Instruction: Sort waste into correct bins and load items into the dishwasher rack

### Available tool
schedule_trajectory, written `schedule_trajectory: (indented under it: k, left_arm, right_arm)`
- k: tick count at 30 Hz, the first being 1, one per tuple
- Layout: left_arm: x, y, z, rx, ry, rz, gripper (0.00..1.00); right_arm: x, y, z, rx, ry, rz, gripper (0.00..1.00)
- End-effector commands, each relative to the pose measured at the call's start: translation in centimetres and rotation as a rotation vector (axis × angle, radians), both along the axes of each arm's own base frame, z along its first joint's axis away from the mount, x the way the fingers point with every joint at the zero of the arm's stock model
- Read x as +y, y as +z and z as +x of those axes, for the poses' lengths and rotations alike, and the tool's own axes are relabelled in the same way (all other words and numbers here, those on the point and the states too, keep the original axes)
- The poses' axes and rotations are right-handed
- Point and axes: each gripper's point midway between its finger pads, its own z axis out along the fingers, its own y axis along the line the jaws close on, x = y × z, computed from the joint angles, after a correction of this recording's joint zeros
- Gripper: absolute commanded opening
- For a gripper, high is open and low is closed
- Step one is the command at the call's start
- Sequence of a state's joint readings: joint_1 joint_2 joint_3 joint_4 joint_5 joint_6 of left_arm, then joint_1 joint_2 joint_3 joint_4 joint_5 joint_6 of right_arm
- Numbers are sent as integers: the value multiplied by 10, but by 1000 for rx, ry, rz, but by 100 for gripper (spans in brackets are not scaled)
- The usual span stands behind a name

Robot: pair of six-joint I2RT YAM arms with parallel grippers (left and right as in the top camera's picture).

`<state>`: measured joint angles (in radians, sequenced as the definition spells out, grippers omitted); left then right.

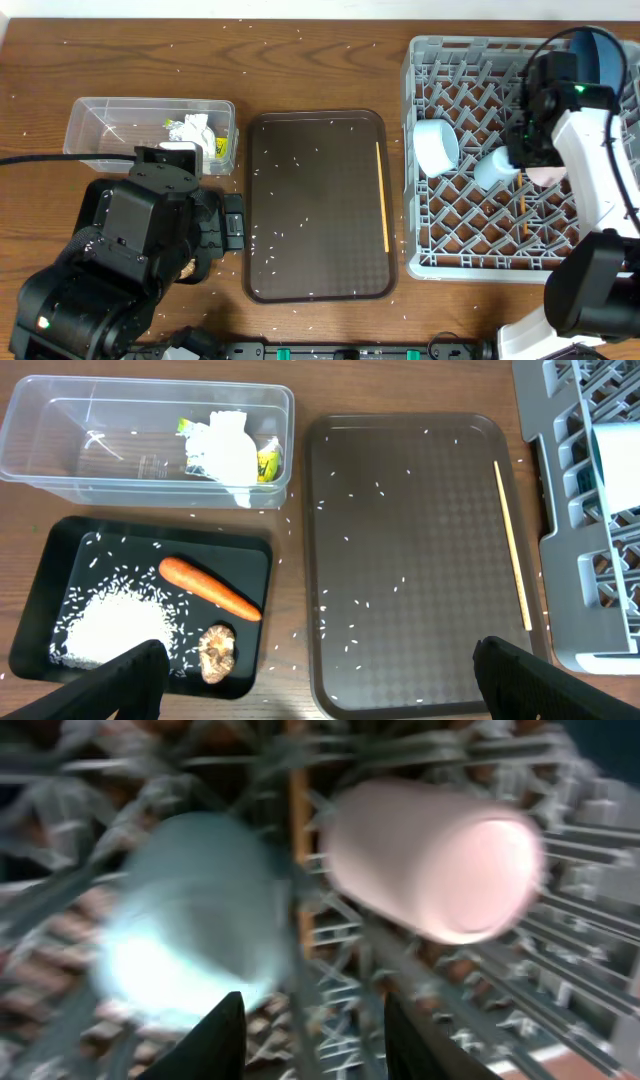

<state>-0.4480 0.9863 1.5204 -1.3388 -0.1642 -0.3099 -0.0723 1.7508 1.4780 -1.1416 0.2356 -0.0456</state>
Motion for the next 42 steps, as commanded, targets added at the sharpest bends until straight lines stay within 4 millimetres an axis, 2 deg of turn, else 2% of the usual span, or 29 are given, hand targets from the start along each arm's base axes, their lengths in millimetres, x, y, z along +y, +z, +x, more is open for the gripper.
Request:
schedule_trajectory:
  k: [1, 3, 5, 8, 10, 12, 17, 23, 29, 33, 42]
  left_arm:
    - [2, 5, 0, -17, 3, 7, 98]
    - [2, 5, 0, -17, 3, 7, 98]
    - [2, 5, 0, -17, 3, 7, 98]
    - [2, 5, 0, -17, 3, 7, 98]
    - [2, 5, 0, -17, 3, 7, 98]
    - [2, 5, 0, -17, 3, 7, 98]
    - [2, 5, 0, -17, 3, 7, 98]
    - [2, 5, 0, -17, 2, 7, 98]
    - [2, 5, 0, -17, 3, 7, 98]
    - [2, 5, 0, -17, 3, 7, 98]
    - [2, 5, 0, -17, 3, 7, 98]
  right_arm:
    - [72, 35, 6, -116, 159, 223, 38]
    - [123, 51, 0, -150, 260, 373, 35]
    - [164, 63, -6, -174, 352, 472, 32]
    - [212, 68, -14, -183, 403, 509, 31]
    - [234, 61, -20, -164, 406, 500, 31]
    - [246, 49, -25, -137, 377, 463, 32]
    - [272, -3, -42, -23, 269, 342, 31]
    - [276, -63, -48, 70, 183, 187, 33]
    - [268, -104, -43, 120, 105, 128, 32]
    - [262, -116, -36, 126, 81, 126, 32]
    - [252, -121, -31, 124, 47, 120, 35]
